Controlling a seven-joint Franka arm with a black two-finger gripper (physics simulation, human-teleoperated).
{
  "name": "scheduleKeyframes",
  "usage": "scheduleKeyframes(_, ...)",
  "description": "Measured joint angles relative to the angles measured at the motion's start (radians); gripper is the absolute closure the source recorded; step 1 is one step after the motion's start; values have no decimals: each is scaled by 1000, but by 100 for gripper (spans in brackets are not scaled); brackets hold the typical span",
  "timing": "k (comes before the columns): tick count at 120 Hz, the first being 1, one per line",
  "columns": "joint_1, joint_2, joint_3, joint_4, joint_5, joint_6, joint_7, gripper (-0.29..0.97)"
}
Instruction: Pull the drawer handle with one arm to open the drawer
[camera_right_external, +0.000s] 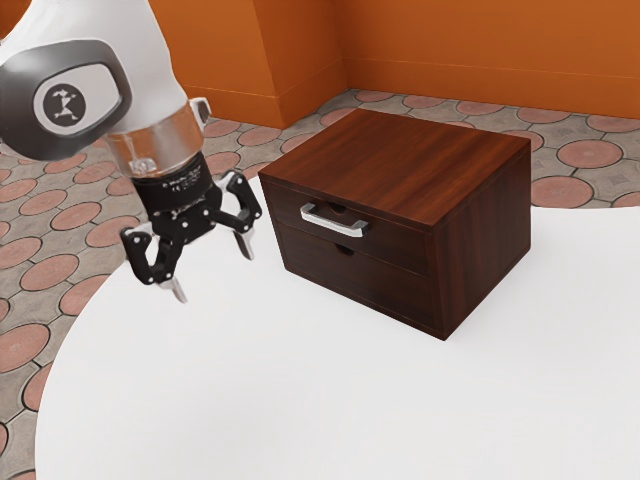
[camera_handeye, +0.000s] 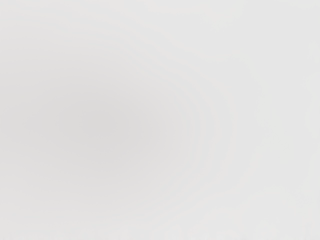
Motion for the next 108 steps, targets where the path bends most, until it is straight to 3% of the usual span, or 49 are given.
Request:
scheduleKeyframes(40,5,64,8,-15,5,153,-17,0)
scheduleKeyframes(57,30,153,7,38,12,212,-23,0)
scheduleKeyframes(108,54,275,0,106,15,398,-9,0)
